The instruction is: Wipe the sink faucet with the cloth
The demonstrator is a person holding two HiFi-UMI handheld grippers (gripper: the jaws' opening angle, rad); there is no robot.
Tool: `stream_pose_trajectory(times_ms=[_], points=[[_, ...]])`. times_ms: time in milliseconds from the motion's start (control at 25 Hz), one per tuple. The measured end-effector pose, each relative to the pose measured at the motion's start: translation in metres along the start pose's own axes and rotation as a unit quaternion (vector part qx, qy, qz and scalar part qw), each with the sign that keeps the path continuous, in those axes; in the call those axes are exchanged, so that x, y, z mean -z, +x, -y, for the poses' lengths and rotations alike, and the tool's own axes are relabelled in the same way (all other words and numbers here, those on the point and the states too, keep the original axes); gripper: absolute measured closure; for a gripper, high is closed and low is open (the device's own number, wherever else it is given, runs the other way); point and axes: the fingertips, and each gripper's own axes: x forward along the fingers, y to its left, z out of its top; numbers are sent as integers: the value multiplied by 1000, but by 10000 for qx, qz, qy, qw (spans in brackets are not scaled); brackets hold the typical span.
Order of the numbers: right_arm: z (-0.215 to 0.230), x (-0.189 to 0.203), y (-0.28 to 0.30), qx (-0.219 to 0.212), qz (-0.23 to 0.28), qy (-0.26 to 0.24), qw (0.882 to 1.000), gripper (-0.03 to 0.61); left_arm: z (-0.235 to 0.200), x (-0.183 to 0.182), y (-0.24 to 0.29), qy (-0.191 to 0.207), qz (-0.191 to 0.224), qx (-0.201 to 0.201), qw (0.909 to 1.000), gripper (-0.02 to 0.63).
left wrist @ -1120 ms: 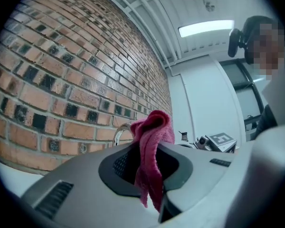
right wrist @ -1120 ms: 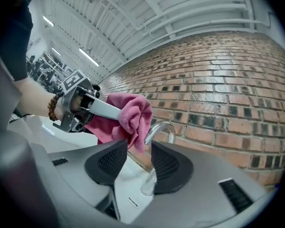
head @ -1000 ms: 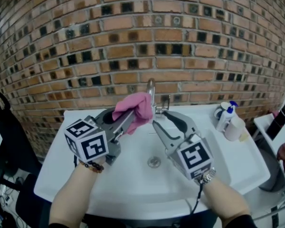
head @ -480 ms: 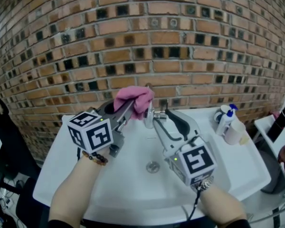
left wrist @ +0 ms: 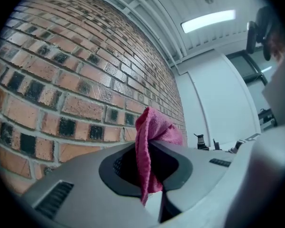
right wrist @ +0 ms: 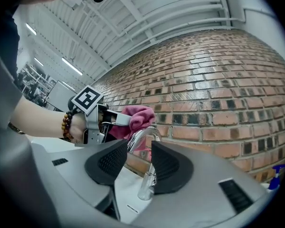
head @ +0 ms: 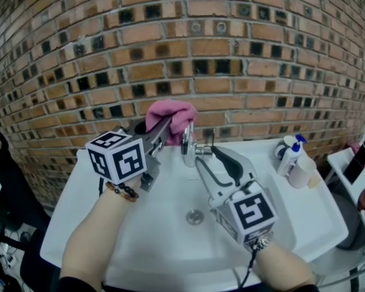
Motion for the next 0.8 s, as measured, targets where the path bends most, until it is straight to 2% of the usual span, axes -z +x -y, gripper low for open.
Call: stream_pose_trajectory(times_ms=[440, 600, 800], points=[[-3, 8, 1, -45, -224, 79, 9997, 408, -21, 3, 23, -101, -97, -23, 9999, 578], [-1, 8, 2, -39, -106, 37, 9999, 408, -28, 7, 32, -84, -192, -33, 9998, 580], [-1, 15, 3, -59, -215, 63, 9997, 408, -37, 17, 41, -110, -262, -77, 9996, 580]])
